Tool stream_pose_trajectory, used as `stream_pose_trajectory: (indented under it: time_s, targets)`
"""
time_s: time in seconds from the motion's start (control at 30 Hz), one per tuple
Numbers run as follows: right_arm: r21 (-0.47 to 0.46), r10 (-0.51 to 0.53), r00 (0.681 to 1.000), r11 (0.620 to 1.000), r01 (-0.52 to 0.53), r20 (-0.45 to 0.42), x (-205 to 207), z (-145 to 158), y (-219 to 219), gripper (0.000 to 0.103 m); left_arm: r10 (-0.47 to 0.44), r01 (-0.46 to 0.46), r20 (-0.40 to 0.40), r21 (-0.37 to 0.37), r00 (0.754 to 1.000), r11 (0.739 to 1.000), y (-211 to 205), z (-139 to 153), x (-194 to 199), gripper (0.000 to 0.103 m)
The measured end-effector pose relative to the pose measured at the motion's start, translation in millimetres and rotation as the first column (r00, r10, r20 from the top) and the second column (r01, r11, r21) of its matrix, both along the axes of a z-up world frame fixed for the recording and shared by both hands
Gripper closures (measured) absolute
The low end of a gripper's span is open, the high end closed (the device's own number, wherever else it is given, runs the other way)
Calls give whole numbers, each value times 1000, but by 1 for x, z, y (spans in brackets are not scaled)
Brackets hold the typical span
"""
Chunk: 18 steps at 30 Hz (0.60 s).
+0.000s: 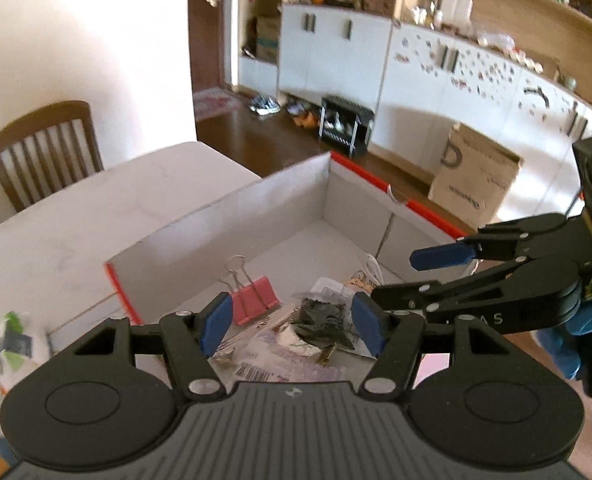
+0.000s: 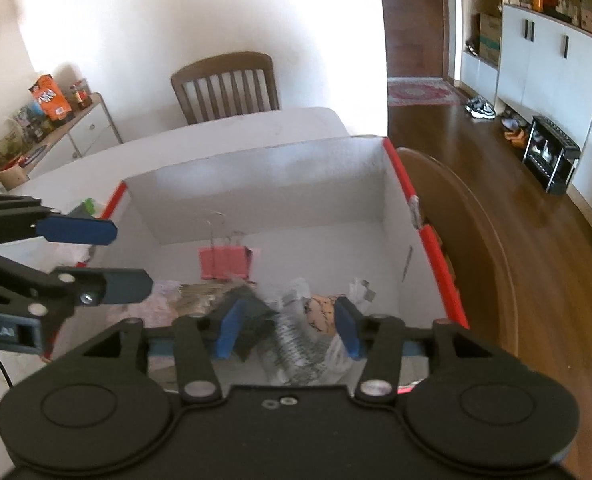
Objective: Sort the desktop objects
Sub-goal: 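Open the left tool over the box while right tool releases the cable, then move both empty tools back toward the yellow toy and white-green bag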
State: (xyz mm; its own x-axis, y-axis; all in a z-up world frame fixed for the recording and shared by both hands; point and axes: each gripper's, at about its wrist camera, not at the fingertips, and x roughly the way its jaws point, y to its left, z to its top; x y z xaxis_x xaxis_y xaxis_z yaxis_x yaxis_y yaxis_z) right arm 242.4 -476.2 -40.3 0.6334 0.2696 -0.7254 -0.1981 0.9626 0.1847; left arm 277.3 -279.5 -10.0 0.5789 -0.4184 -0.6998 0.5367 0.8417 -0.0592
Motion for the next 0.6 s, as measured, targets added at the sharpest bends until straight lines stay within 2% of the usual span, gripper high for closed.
stream_pose_trajectory:
  time_s: [0.03, 0.17, 0.3, 0.4, 0.6]
  targets:
    - [5, 3, 1000, 1000, -3, 10, -3, 3, 3, 41, 6, -6, 5, -8, 1000, 1000, 4, 2, -3, 38]
    - [7, 26, 999, 1000, -27, 39, -10, 12, 13, 33, 29, -28, 30, -18, 999, 999, 25, 8, -20, 38]
    - [12, 34, 998, 999, -35, 61, -16, 19, 22, 21, 59, -58, 27, -47, 998, 997, 45, 11, -31, 38]
    - [24, 27, 997, 999, -29, 69, -19, 23, 29, 16, 79, -77, 34, -63, 996, 995, 60, 10, -37, 23]
    - [16, 48, 995, 999, -50, 92, -22, 33, 57, 10, 114, -110, 39, -82, 993, 990, 95, 11, -49, 20]
